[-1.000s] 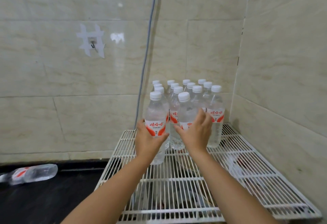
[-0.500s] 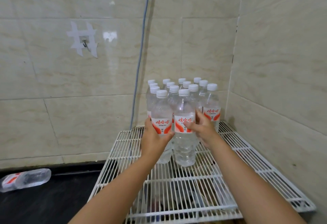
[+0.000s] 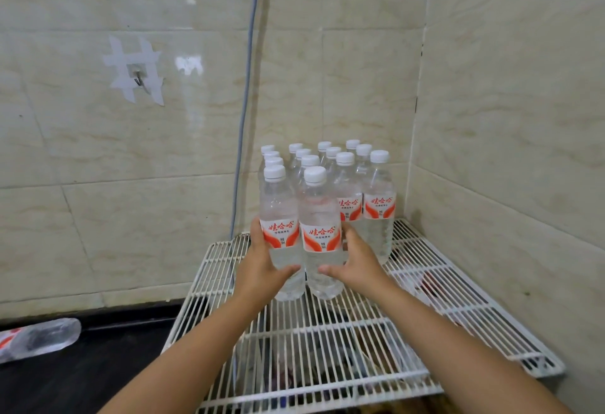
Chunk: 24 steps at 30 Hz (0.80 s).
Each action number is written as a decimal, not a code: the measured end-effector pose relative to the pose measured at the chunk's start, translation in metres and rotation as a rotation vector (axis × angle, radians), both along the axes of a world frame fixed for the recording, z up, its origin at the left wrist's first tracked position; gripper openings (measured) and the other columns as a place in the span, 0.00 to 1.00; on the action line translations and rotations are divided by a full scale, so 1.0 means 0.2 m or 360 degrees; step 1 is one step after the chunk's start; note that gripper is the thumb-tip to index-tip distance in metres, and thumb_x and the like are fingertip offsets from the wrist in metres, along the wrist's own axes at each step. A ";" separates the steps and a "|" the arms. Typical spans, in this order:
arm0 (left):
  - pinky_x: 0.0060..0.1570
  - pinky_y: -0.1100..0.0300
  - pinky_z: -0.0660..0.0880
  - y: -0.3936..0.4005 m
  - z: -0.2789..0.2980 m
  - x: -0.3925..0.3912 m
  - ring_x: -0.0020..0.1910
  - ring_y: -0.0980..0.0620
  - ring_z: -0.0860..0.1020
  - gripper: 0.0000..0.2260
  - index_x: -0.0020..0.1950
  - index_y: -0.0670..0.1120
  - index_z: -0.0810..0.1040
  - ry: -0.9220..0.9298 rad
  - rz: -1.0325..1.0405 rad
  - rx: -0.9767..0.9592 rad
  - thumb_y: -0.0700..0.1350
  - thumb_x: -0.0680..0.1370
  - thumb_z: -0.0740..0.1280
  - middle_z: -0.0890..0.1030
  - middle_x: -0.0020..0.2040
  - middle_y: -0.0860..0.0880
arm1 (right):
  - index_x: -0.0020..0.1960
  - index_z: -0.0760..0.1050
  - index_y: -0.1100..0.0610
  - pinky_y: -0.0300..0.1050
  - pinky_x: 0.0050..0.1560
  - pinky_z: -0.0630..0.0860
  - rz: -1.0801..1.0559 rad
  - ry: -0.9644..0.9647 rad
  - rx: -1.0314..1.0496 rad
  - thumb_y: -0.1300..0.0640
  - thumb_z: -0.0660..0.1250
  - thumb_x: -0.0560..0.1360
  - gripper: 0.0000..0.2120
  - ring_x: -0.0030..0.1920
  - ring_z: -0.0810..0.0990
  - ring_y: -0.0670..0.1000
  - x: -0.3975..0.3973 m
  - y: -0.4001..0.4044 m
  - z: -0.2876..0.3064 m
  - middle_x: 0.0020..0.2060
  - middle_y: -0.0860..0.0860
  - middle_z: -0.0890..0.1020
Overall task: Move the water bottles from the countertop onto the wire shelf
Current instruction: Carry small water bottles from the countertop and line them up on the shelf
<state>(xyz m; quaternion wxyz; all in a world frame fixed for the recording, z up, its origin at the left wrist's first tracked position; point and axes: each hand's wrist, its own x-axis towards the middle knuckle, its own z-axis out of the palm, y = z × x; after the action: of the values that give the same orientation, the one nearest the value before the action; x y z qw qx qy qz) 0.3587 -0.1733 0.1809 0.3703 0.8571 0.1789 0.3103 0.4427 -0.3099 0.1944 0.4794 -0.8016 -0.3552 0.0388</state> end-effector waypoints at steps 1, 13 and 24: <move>0.51 0.59 0.71 0.01 0.00 0.01 0.60 0.48 0.75 0.45 0.74 0.49 0.48 0.0000 0.0032 0.0018 0.44 0.68 0.75 0.74 0.64 0.50 | 0.71 0.57 0.53 0.40 0.63 0.65 0.0002 -0.0010 0.0016 0.60 0.72 0.69 0.37 0.68 0.68 0.50 0.00 0.02 0.00 0.67 0.50 0.69; 0.52 0.61 0.72 0.08 0.00 0.02 0.59 0.51 0.76 0.44 0.73 0.53 0.51 -0.0005 -0.0050 0.0040 0.43 0.66 0.76 0.75 0.62 0.51 | 0.72 0.57 0.54 0.48 0.69 0.64 -0.0052 -0.0046 -0.0069 0.58 0.71 0.70 0.35 0.69 0.66 0.52 0.08 0.10 -0.04 0.68 0.52 0.66; 0.54 0.63 0.70 0.00 0.02 0.01 0.62 0.51 0.75 0.41 0.73 0.50 0.54 0.0039 0.0055 -0.0060 0.44 0.67 0.75 0.74 0.64 0.50 | 0.72 0.56 0.52 0.50 0.68 0.67 -0.0058 -0.0033 -0.0213 0.56 0.72 0.69 0.38 0.68 0.68 0.52 0.09 0.12 -0.03 0.68 0.50 0.69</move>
<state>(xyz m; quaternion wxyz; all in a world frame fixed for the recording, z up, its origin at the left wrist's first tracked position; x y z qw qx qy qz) 0.3601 -0.1739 0.1849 0.3788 0.8504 0.2040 0.3027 0.4600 -0.2864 0.1877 0.4215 -0.8386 -0.3420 0.0454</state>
